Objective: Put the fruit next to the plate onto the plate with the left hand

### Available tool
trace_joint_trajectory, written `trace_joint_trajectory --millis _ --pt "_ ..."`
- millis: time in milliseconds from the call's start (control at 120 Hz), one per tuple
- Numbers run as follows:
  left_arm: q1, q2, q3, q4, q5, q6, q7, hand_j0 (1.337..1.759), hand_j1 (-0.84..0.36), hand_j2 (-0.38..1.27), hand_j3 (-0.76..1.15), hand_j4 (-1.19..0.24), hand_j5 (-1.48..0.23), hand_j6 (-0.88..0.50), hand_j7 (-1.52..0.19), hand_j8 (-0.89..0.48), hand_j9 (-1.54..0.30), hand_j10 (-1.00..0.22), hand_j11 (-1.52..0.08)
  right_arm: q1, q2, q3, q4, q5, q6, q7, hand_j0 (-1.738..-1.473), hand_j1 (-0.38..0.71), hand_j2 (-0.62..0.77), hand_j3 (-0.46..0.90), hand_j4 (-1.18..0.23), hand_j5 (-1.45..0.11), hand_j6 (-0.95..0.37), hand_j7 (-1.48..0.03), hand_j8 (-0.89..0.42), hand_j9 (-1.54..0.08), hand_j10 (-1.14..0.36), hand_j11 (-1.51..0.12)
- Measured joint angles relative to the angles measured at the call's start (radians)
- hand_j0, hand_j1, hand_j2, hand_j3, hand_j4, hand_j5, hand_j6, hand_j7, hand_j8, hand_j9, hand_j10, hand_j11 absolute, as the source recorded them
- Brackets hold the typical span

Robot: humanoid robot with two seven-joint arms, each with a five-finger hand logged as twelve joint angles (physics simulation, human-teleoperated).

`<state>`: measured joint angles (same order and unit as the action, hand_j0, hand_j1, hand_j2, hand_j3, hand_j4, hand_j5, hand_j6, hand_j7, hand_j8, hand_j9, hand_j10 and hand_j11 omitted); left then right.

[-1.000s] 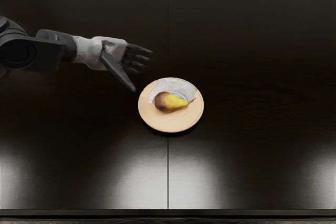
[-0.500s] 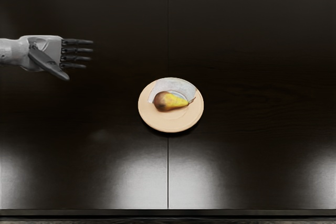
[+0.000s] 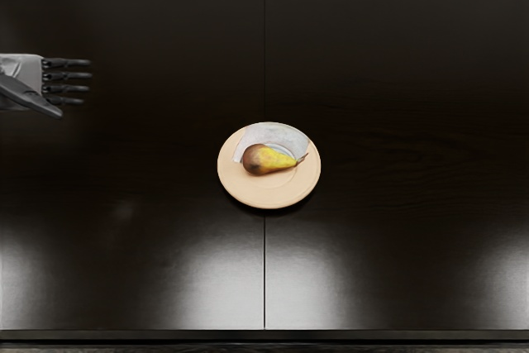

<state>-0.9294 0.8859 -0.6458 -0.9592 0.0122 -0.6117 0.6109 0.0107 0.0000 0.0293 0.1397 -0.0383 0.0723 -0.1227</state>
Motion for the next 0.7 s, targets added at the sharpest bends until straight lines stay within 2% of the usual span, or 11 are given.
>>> trace_joint_trajectory --millis 700 --pt "0.005 -0.001 0.002 0.013 0.0 0.0 0.0 1.658 0.35 0.0 0.0 0.0 0.0 0.0 0.0 0.0 0.0 0.0 0.0 0.0 0.0 0.0 0.0 0.0 0.0 0.0 -1.658 -0.35 0.0 0.0 0.0 0.0 0.0 0.0 0.0 0.0 0.0 0.0"
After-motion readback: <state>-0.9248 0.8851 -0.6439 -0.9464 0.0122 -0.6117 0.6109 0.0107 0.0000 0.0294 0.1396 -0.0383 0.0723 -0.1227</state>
